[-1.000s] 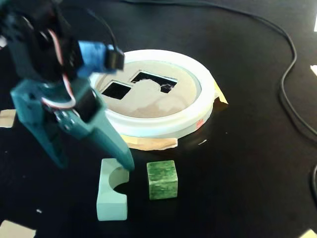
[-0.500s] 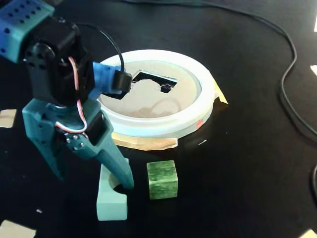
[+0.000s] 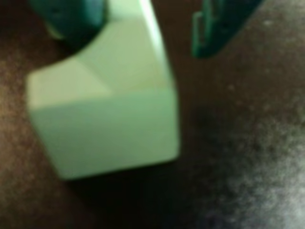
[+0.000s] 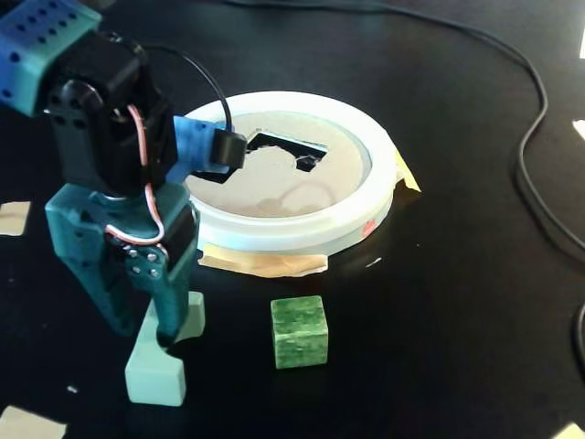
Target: Pick up the U shape block and drop it in corresponding U shaped hole
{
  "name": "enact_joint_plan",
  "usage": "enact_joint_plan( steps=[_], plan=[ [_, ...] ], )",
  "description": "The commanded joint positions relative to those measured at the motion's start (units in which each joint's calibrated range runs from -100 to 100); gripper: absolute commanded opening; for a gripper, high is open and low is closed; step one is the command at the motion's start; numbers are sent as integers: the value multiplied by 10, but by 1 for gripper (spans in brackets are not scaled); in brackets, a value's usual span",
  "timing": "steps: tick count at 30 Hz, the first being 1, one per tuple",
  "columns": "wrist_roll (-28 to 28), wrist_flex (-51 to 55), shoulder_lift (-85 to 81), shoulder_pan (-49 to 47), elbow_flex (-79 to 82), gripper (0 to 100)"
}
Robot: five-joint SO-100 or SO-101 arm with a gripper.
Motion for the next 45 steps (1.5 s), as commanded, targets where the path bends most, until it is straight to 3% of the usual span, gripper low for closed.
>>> enact_joint_plan(
  steps=[1,8,18,23,28,38,41,45],
  plan=[
    [1,3,-8,9,-49,17],
    [0,3,-6,10,-49,4],
    [-11,-14,-47,4,-48,3],
    [-53,63,-166,-2,-51,3],
    [-133,160,-275,-42,-82,3],
    [-419,177,-286,-337,-174,3],
    [-511,108,-284,-388,-173,3],
    [-572,-47,-253,-403,-165,3]
  ],
)
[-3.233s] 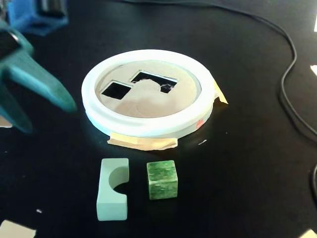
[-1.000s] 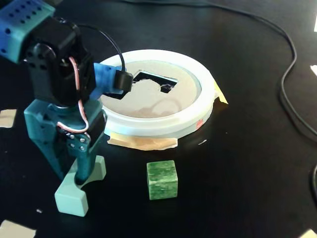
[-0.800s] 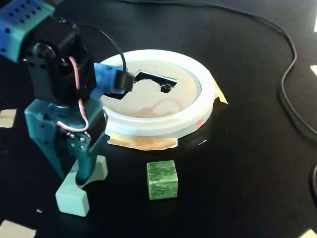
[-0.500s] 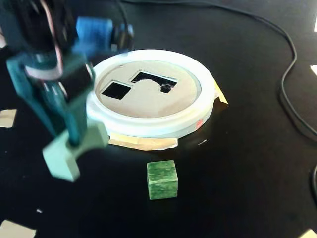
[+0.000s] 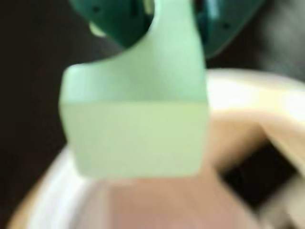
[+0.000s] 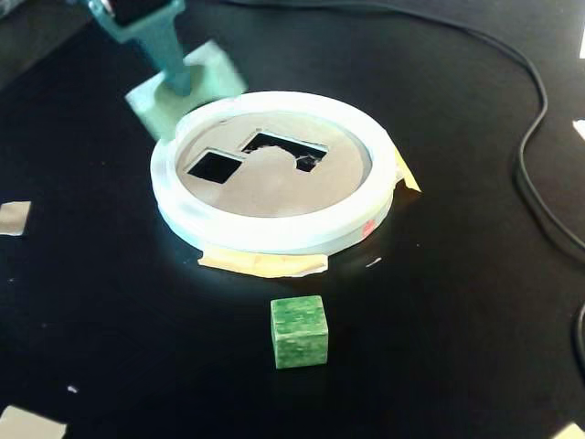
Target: Pick up the U shape block and drop it in corresponding U shaped hole
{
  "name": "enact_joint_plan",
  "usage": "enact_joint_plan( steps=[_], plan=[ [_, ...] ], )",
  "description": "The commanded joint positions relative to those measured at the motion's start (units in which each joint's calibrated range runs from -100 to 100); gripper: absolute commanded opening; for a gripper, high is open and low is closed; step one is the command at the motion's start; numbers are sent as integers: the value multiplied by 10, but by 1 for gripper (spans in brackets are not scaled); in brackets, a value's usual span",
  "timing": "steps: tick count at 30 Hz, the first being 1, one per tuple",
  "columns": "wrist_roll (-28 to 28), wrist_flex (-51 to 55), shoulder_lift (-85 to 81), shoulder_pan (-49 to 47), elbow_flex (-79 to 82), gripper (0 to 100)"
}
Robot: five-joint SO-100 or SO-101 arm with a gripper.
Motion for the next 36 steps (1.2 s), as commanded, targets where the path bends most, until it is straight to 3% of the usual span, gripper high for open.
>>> enact_joint_plan(
  steps=[1,6,19,33,36],
  plan=[
    [-90,-186,11,-30,-48,3],
    [-136,-302,81,-33,-46,3],
    [-242,-323,179,-89,-47,2],
    [-245,-325,253,-123,-58,2],
    [-245,-373,282,-123,-56,2]
  ],
)
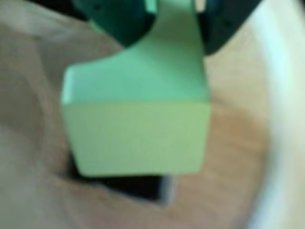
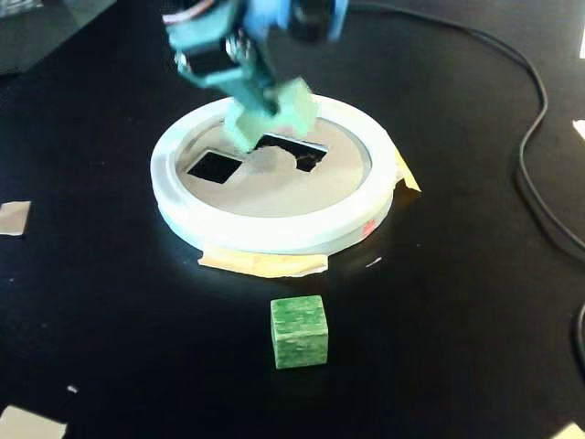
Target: Pick up the U shape block and drop it in corresponding U shaped hole
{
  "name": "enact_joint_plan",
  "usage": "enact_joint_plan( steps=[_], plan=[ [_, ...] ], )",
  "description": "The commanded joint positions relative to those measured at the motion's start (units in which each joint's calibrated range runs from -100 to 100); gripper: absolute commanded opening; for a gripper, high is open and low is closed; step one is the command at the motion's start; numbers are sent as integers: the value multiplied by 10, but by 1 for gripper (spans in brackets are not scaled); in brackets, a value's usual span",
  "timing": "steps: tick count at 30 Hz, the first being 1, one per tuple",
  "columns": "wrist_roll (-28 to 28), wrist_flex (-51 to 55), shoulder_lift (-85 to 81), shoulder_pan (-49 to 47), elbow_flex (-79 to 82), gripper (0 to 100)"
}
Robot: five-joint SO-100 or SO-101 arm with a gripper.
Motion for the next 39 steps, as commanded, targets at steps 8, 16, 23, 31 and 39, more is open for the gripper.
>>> enact_joint_plan(
  steps=[8,16,23,31,39],
  plan=[
    [-7,-123,51,-16,-39,2],
    [-8,-113,58,-17,-39,2],
    [-18,-112,58,-17,-27,3],
    [-39,-111,60,-21,-25,5],
    [-39,-111,58,-16,-4,24]
  ],
)
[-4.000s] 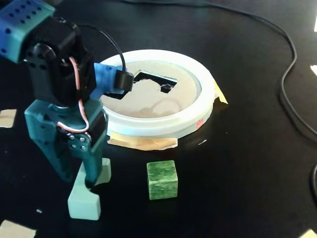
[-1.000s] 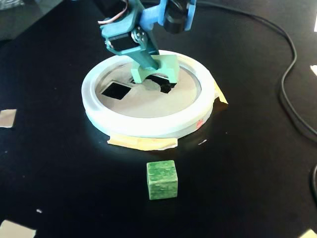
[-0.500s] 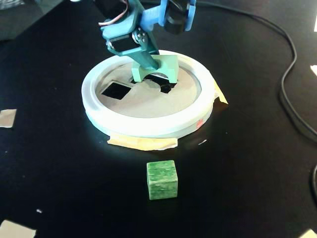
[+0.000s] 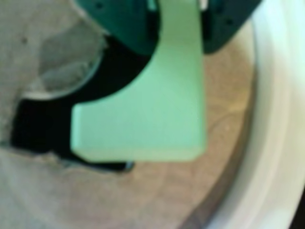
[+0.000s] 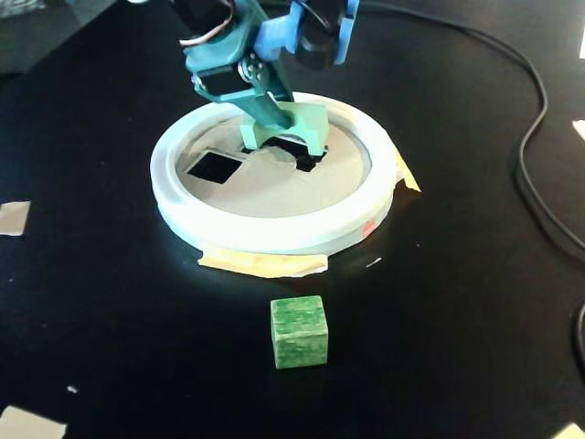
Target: Pick up the U shape block and drop it in corresponding U shaped hole
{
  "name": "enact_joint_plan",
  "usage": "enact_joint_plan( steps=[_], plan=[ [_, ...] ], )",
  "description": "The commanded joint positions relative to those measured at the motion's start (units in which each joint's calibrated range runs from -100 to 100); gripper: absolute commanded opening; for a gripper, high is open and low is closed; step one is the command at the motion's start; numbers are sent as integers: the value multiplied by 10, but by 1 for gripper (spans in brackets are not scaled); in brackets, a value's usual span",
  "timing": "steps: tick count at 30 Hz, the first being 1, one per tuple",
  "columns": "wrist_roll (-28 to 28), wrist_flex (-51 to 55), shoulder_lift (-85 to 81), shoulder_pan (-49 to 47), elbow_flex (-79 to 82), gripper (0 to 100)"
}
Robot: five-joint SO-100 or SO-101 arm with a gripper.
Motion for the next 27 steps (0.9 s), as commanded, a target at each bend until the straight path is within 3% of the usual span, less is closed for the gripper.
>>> enact_joint_plan(
  steps=[1,3,6,10,16,21,27],
  plan=[
    [-10,-11,-4,5,-6,33],
    [-9,-11,-4,4,-6,53],
    [-9,-11,-4,3,-6,66],
    [0,-10,-4,3,-4,69],
    [101,-10,-14,34,-4,75],
    [106,-11,-49,25,-12,98],
    [106,-10,-104,22,-39,100]
  ],
)
